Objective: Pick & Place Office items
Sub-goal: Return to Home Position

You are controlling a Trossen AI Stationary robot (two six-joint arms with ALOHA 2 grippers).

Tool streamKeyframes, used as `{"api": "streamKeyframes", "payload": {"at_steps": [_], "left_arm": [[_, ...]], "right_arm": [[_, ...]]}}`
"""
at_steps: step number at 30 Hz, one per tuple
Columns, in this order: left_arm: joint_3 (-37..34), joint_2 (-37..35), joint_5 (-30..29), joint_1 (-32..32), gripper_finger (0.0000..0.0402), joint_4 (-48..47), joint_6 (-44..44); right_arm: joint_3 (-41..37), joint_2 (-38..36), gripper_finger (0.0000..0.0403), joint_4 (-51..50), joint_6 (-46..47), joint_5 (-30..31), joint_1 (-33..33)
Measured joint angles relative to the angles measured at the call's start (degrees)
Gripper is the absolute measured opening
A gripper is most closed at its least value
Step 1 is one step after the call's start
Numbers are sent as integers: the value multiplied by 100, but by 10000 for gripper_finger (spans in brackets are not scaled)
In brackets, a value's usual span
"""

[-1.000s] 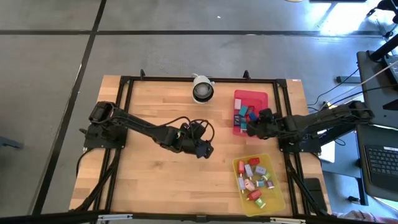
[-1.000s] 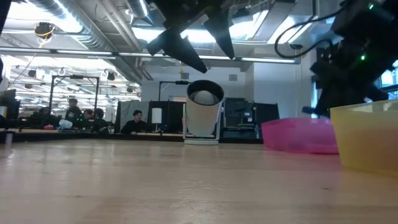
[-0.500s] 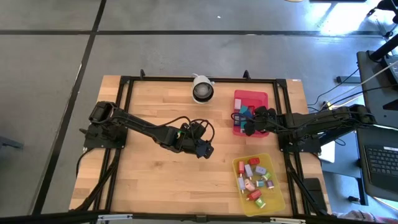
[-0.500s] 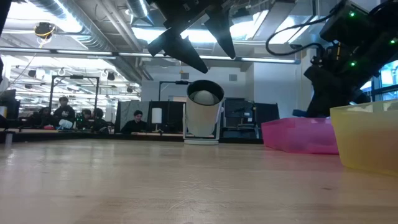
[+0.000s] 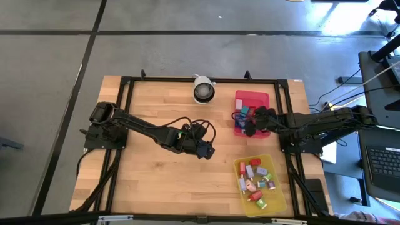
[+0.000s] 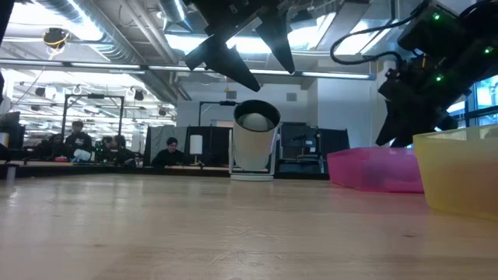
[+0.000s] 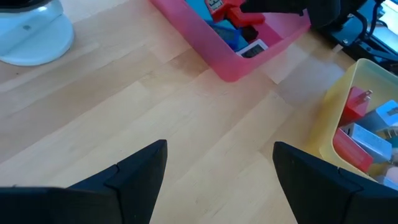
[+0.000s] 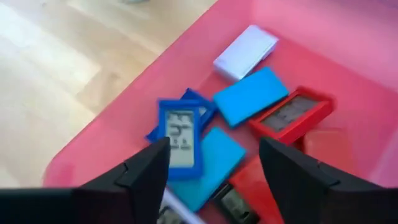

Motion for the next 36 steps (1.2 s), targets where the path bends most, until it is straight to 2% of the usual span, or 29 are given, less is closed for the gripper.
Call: {"api": "streamKeyframes", "payload": {"at_steps": [3, 8, 13, 16, 20, 25, 29, 32, 36], "left_arm": [[0, 0, 144, 0, 290, 0, 0], [0, 0, 367, 0, 290, 0, 0], [0, 0, 565, 0, 290, 0, -2], [0, 0, 605, 0, 290, 0, -3], [0, 0, 719, -19, 290, 4, -5], [0, 2, 750, -23, 290, 135, -192], [0, 2, 103, 11, 290, 472, -165], [0, -92, -415, 12, 290, 630, 264], [0, -506, -544, 4, 290, 448, 691]], "right_arm": [[198, 0, 268, -9, -71, -436, 0], [826, 0, 288, -40, -888, -1246, 1], [1681, 0, 290, -216, -1688, -1357, 0], [2243, 0, 290, -684, -1477, -1398, 4], [2845, -4, 290, -936, -1150, -1768, 81], [3227, -4, 291, -939, -2070, -2468, 81], [3232, 1, 291, -964, -2747, -3293, 90], [3232, -3, 291, -993, -2915, -3341, 77], [3232, -124, 291, -1133, -3367, -3313, -21]]}}
